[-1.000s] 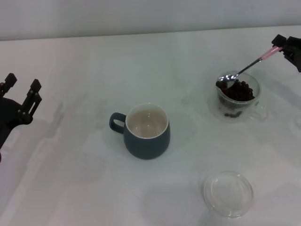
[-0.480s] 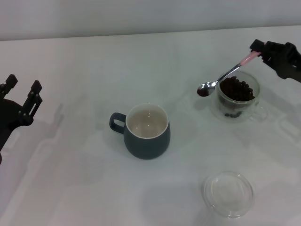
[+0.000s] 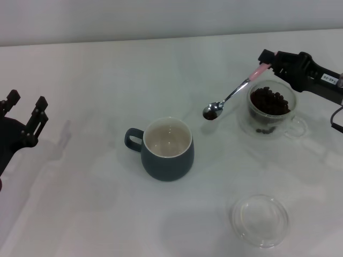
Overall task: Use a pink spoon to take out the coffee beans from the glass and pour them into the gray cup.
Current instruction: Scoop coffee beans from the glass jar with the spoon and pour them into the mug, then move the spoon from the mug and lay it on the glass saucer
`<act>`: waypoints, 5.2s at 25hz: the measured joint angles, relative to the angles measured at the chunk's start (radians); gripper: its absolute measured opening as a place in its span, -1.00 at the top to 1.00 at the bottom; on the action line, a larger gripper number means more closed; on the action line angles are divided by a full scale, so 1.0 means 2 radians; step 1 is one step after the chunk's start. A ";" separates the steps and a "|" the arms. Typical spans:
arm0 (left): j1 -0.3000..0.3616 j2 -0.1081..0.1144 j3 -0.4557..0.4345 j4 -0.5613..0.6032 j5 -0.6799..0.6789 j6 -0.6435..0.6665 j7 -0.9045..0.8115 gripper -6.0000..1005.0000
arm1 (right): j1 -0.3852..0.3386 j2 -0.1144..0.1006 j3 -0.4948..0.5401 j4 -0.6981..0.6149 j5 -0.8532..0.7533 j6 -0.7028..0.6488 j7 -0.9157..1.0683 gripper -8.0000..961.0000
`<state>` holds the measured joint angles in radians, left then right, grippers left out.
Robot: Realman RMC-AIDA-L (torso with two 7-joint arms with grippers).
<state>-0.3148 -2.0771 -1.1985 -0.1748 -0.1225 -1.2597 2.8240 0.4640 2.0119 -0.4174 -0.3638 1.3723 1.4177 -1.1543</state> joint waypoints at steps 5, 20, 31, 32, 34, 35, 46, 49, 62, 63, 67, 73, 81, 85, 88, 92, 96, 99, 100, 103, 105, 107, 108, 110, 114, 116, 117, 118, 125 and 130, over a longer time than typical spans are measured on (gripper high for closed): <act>0.002 0.000 0.000 0.000 0.000 0.005 -0.001 -0.18 | 0.011 0.001 -0.011 0.016 0.001 0.000 -0.005 0.66; 0.002 -0.001 0.002 0.000 -0.002 0.013 -0.003 -0.18 | 0.057 0.004 -0.036 0.078 -0.001 0.003 -0.055 0.66; 0.002 -0.002 0.002 0.000 0.001 0.013 -0.003 -0.18 | 0.073 0.004 -0.071 0.077 0.001 -0.005 -0.187 0.66; 0.002 -0.002 0.002 0.000 0.001 0.013 -0.003 -0.18 | 0.072 0.004 -0.071 0.075 0.001 -0.005 -0.198 0.66; 0.002 -0.002 0.002 0.000 0.001 0.013 -0.003 -0.18 | 0.070 0.003 -0.071 0.073 0.001 -0.002 -0.217 0.66; 0.002 -0.002 0.002 0.000 0.001 0.013 -0.003 -0.18 | 0.069 0.004 -0.071 0.072 0.001 0.001 -0.226 0.66; -0.004 -0.001 0.002 -0.001 0.001 0.016 -0.003 -0.18 | 0.068 0.004 -0.067 0.076 0.019 0.060 -0.257 0.66; -0.006 -0.001 0.002 -0.004 0.001 0.025 -0.002 -0.18 | 0.068 0.005 -0.069 0.076 0.022 0.077 -0.274 0.66; -0.006 -0.001 0.001 -0.005 -0.002 0.028 -0.002 -0.18 | 0.051 -0.002 -0.064 0.072 0.043 0.126 -0.239 0.66; -0.006 -0.001 0.000 -0.005 -0.002 0.028 -0.002 -0.18 | 0.047 -0.002 -0.064 0.071 0.049 0.131 -0.235 0.66; -0.006 -0.001 0.000 -0.005 -0.002 0.028 -0.003 -0.18 | 0.023 -0.004 -0.064 0.062 0.080 0.144 -0.198 0.66; -0.006 -0.001 0.000 -0.005 -0.002 0.028 -0.003 -0.18 | -0.008 -0.008 -0.064 0.033 0.105 0.154 -0.161 0.66; -0.004 -0.001 0.001 -0.005 -0.002 0.028 -0.001 -0.18 | -0.053 -0.014 -0.074 -0.012 0.102 0.161 -0.167 0.67; -0.004 -0.001 -0.002 -0.004 -0.002 0.028 -0.001 -0.18 | -0.079 -0.025 -0.081 -0.025 0.101 0.160 -0.174 0.67; -0.006 -0.001 -0.002 -0.003 -0.002 0.030 0.000 -0.18 | -0.097 -0.036 -0.085 -0.025 0.101 0.159 -0.184 0.67; -0.007 0.000 -0.002 -0.003 -0.002 0.032 0.000 -0.18 | -0.114 -0.050 -0.091 -0.025 0.085 0.160 -0.195 0.67; -0.008 0.001 -0.003 -0.005 -0.002 0.032 0.000 -0.18 | -0.121 -0.057 -0.091 -0.023 0.046 0.160 -0.194 0.67; -0.010 0.001 -0.003 -0.002 -0.002 0.033 0.000 -0.18 | -0.121 -0.059 -0.093 -0.024 0.018 0.161 -0.193 0.67; -0.012 0.001 -0.003 -0.001 -0.002 0.034 0.000 -0.18 | -0.121 -0.060 -0.095 -0.024 0.012 0.161 -0.193 0.67; -0.012 0.001 -0.003 -0.002 -0.002 0.038 0.000 -0.18 | -0.122 -0.060 -0.096 -0.021 0.003 0.161 -0.194 0.67; -0.013 0.001 -0.003 -0.003 -0.002 0.040 0.000 -0.18 | -0.123 -0.058 -0.097 -0.020 -0.001 0.161 -0.197 0.67; -0.014 0.001 -0.003 -0.003 -0.002 0.041 0.000 -0.18 | -0.124 -0.056 -0.097 -0.020 -0.004 0.160 -0.199 0.67; -0.014 0.001 -0.003 -0.003 -0.002 0.041 0.000 -0.18 | -0.125 -0.055 -0.097 -0.020 -0.006 0.159 -0.200 0.67; -0.014 0.001 -0.003 -0.003 -0.002 0.041 0.000 -0.18 | -0.125 -0.053 -0.097 -0.020 -0.009 0.158 -0.206 0.67; -0.014 0.000 -0.003 -0.004 -0.002 0.041 0.000 -0.18 | -0.126 -0.050 -0.100 -0.020 -0.011 0.159 -0.223 0.67; -0.014 0.000 -0.003 -0.005 -0.002 0.041 0.000 -0.18 | -0.126 -0.049 -0.102 -0.020 -0.014 0.157 -0.229 0.67; -0.014 0.000 -0.003 -0.005 -0.002 0.041 0.000 -0.18 | -0.126 -0.049 -0.103 -0.020 -0.016 0.157 -0.230 0.67; -0.014 -0.001 -0.003 -0.005 -0.002 0.041 0.000 -0.18 | -0.125 -0.048 -0.103 -0.020 -0.019 0.156 -0.231 0.67; -0.011 -0.002 -0.003 -0.005 -0.002 0.041 0.000 -0.18 | -0.121 -0.041 -0.104 -0.020 -0.037 0.141 -0.237 0.67; -0.010 -0.001 -0.003 -0.005 -0.002 0.041 0.000 -0.18 | -0.121 -0.039 -0.105 -0.017 -0.038 0.137 -0.234 0.66</act>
<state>-0.3351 -2.0801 -1.2041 -0.1844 -0.1258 -1.1781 2.8241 0.2225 1.9333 -0.6274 -0.3979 1.2972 1.6916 -1.6230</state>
